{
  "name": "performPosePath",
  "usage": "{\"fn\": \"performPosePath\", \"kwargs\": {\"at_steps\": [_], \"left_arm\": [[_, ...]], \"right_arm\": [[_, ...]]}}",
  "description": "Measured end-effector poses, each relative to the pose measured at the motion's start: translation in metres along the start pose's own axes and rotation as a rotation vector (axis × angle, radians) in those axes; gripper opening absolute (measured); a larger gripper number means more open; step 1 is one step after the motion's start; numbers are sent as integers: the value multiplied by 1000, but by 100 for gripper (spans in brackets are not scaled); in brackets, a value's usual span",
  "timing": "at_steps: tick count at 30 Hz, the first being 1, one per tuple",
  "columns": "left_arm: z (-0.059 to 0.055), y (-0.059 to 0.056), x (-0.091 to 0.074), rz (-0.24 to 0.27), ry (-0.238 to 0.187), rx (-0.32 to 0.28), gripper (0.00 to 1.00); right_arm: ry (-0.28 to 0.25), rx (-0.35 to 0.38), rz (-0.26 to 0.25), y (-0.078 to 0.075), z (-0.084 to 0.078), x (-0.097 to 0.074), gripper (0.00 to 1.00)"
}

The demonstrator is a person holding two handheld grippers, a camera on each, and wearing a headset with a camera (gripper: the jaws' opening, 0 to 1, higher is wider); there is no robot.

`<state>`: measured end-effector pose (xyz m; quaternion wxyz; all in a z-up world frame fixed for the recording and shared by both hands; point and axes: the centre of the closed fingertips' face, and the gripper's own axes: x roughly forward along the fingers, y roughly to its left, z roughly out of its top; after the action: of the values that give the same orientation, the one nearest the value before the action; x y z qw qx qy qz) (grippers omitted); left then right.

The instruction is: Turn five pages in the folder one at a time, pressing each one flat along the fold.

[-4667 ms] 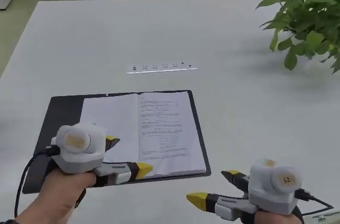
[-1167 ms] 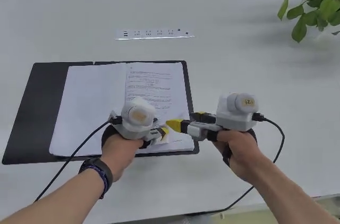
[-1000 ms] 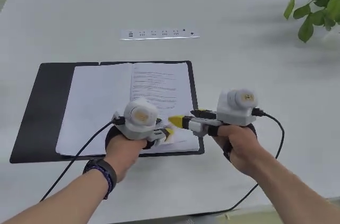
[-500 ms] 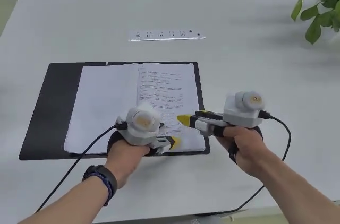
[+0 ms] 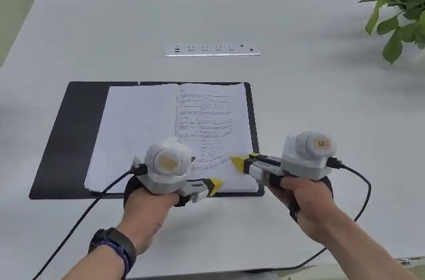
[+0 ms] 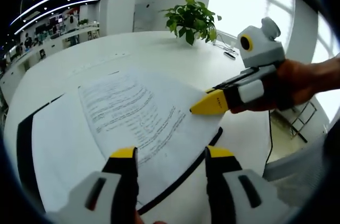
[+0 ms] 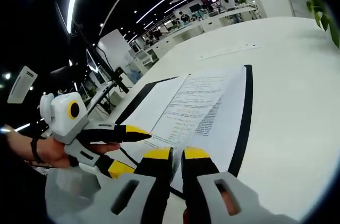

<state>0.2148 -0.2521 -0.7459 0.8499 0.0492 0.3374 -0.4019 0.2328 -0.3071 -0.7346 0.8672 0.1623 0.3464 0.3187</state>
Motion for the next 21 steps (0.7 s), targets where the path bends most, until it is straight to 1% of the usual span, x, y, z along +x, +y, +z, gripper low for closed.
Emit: {"fn": "performPosePath", "kwargs": {"at_steps": [3, 6, 10, 14, 15, 16, 21], "left_arm": [[-8, -1, -7, 2, 20, 20, 52], [-10, 2, -16, 14, 9, 8, 54], [-10, 5, -21, 25, 4, 6, 56], [-4, 7, -27, 33, -11, 5, 57], [-1, 8, -30, 38, -21, 3, 57], [-1, 9, -30, 40, -22, 3, 57], [-6, 17, -37, 58, -25, -7, 58]], "right_arm": [[-12, 2, -4, 3, 0, 1, 0], [-24, 6, -5, 8, 3, 3, 0], [-34, -15, -4, 17, 9, 5, 0], [-37, -28, 4, 26, 14, 10, 0], [-38, -30, 12, 30, 16, 12, 0], [-39, -32, 14, 31, 17, 12, 0], [-36, -52, 31, 42, 22, 20, 0]]}}
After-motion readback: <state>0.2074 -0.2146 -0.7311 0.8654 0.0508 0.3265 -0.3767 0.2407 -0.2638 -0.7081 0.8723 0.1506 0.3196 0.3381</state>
